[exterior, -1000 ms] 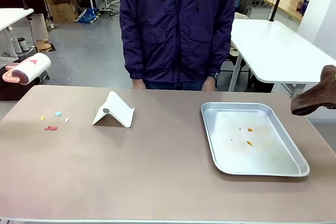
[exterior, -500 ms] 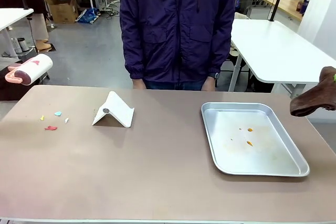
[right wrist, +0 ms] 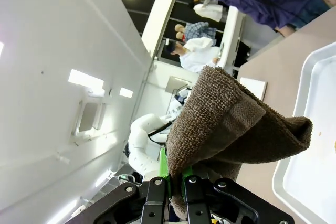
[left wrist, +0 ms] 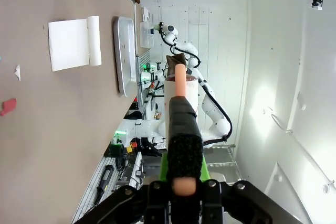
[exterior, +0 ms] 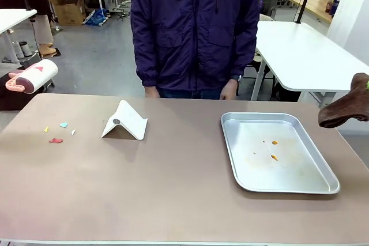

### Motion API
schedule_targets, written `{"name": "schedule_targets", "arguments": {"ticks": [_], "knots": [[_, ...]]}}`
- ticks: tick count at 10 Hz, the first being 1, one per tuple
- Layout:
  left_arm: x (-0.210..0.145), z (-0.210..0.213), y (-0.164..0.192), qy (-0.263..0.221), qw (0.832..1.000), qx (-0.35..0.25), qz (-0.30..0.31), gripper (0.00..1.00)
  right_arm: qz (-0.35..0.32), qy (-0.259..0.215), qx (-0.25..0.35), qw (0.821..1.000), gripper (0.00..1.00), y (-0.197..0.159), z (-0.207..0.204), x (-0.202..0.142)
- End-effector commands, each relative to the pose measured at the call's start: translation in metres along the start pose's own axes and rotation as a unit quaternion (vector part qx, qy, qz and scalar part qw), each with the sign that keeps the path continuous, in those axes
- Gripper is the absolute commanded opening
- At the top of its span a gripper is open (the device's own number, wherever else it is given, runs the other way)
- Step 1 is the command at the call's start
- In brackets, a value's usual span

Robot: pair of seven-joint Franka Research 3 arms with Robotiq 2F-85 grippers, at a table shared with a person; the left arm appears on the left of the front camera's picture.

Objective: Clean the surface of the table.
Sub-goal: If a person points to the right, clean the right side of the table with your right hand, and if they point to the left, clean the left side with your left hand.

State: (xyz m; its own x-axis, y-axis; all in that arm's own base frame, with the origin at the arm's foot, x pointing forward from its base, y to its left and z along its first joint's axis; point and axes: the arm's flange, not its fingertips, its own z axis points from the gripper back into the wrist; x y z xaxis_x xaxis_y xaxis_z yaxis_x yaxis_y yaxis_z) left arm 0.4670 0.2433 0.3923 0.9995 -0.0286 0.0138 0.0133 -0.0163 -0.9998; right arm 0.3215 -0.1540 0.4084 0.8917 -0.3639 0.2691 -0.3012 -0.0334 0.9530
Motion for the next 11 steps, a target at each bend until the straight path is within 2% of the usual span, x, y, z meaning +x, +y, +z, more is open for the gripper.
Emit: {"name": "schedule_targets", "arguments": {"ticks": [1,11], "knots": [[-0.0055,-0.0013,-0.0038,0.003,1.000,-0.002,-0.003,0.22,-0.003,0.001,0.001,1.000,0.10,0.0058,-0.0014,-0.0016],[-0.0055,-0.0013,-0.0038,0.003,1.000,-0.002,-0.003,0.22,-0.003,0.001,0.001,1.000,0.10,0.0058,-0.0014,-0.0016]]}}
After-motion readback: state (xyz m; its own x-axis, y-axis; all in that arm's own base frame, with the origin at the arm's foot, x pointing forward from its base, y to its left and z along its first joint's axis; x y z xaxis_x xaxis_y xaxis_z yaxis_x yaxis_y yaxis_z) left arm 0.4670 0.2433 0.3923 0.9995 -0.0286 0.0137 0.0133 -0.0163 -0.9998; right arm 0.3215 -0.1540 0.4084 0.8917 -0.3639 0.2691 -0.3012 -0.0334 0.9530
